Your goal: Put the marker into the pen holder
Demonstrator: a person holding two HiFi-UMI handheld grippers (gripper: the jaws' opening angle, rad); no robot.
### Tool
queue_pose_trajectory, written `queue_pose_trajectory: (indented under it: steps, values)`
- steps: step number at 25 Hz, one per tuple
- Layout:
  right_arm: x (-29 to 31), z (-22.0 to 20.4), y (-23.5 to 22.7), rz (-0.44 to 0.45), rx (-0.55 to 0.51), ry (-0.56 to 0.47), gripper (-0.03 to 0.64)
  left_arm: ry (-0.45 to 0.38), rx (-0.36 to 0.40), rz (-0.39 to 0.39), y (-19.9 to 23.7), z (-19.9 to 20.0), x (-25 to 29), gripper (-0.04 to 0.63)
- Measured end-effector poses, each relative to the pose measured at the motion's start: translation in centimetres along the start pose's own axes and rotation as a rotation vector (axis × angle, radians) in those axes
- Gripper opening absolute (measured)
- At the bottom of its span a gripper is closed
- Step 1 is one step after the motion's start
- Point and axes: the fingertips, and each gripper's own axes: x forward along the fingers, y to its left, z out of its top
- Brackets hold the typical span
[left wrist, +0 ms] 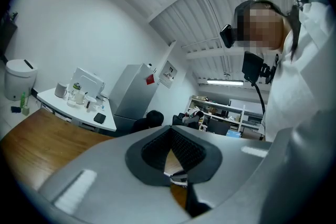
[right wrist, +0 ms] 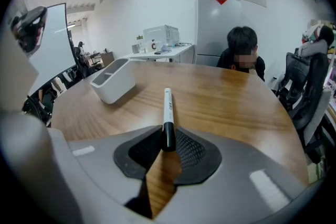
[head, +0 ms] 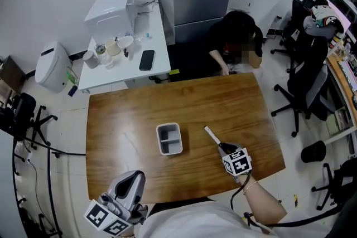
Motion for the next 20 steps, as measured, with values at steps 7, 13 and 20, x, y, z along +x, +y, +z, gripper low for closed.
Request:
queue_pose_trajectory:
  steps: [7,13,20]
  values:
    - [-5.8,7.2,6.1,0.145,-0.100,-0.177,0.072,0.002,-0.018,0.024,0.4,-0.5,-0.8,-0.006]
    - [-6.1,8.1,13.8,0.342,-0.239,-0.113,0.072,-0.012,-0.031,0.039,0.5,-0.6,-1.8,-0.006]
    - [-4.2,9.2,15.6,0.319,-0.290,-0.076,0.077,-0.035,-0.049,0.091,1.7,-0.2,-4.2,-0.006]
